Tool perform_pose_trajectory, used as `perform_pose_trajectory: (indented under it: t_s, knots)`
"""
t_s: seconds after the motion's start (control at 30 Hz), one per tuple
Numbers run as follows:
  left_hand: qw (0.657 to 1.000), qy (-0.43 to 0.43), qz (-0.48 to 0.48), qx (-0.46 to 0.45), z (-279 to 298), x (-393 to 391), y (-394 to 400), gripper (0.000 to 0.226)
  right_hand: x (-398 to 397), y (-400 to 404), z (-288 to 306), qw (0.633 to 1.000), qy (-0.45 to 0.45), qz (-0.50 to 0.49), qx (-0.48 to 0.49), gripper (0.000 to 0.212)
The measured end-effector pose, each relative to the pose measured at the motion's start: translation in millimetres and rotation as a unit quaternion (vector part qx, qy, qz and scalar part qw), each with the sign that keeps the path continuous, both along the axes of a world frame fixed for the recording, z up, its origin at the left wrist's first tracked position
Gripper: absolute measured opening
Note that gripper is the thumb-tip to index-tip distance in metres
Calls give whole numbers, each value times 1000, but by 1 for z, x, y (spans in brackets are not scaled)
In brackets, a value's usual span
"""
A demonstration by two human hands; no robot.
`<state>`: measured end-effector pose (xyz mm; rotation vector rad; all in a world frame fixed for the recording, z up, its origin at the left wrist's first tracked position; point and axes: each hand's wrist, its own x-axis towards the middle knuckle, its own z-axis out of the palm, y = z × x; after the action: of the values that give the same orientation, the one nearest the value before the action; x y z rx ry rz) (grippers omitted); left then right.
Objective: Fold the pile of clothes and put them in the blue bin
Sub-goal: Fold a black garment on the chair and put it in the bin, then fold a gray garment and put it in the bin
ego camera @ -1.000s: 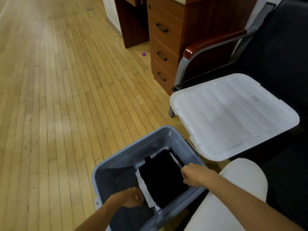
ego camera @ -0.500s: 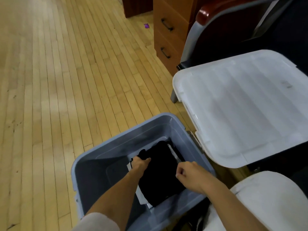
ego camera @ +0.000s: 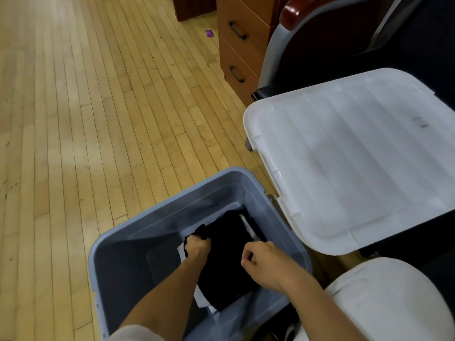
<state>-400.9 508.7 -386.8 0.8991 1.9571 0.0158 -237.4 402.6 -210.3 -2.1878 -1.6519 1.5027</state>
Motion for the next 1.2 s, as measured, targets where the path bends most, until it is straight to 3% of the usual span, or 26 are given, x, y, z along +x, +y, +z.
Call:
perform_pose_trajectory:
  t_s: [0.1,0.17,0.2,0.27,0.3,0.43,0.57,0.6,0.67,0.77,0.83,0.93,1.03,1.2]
  knots:
    - [1000,3,-20,6,-4,-10,-1,34,2,0,2,1000,-1,-8,1,14]
    - [999,-5,-31,15,-7,-8,-5,23,2,-2,2,1000,0,-12,1,13]
    - [1000,-14,-14,23,-7,-5,-8,32,2,-2,3,1000,2,-12,3,13]
    - [999,-9,32,23,-4,2,-9,73,0,-2,3,1000,8,-14,4,13]
    - [998,-14,53,22,-2,5,-10,76,0,-2,4,1000,10,-15,5,13]
    - [994,-62,87,21,0,10,-8,15,1,-2,3,1000,13,-23,13,12]
    - [979,-149,100,97,8,25,-19,12,1,1,0,999,8,-27,16,11]
    - [970,-186,86,130,12,31,-25,9,0,2,0,1000,7,-25,18,11]
    - [948,-263,-33,176,23,41,-39,18,-2,3,1,1000,4,-21,21,13]
    - [887,-346,-291,89,42,52,-60,10,-4,2,4,999,-18,-14,30,19]
    - [866,-328,-374,44,40,54,-66,11,-3,0,4,998,-48,0,33,20]
    - [868,-292,-400,47,36,54,-61,35,-2,-1,3,995,-86,24,31,22]
    - [871,-271,-400,84,68,53,-53,46,0,-2,9,995,-90,12,43,25]
    - [860,-274,-392,181,126,54,-42,19,7,-11,25,989,-60,-39,126,19]
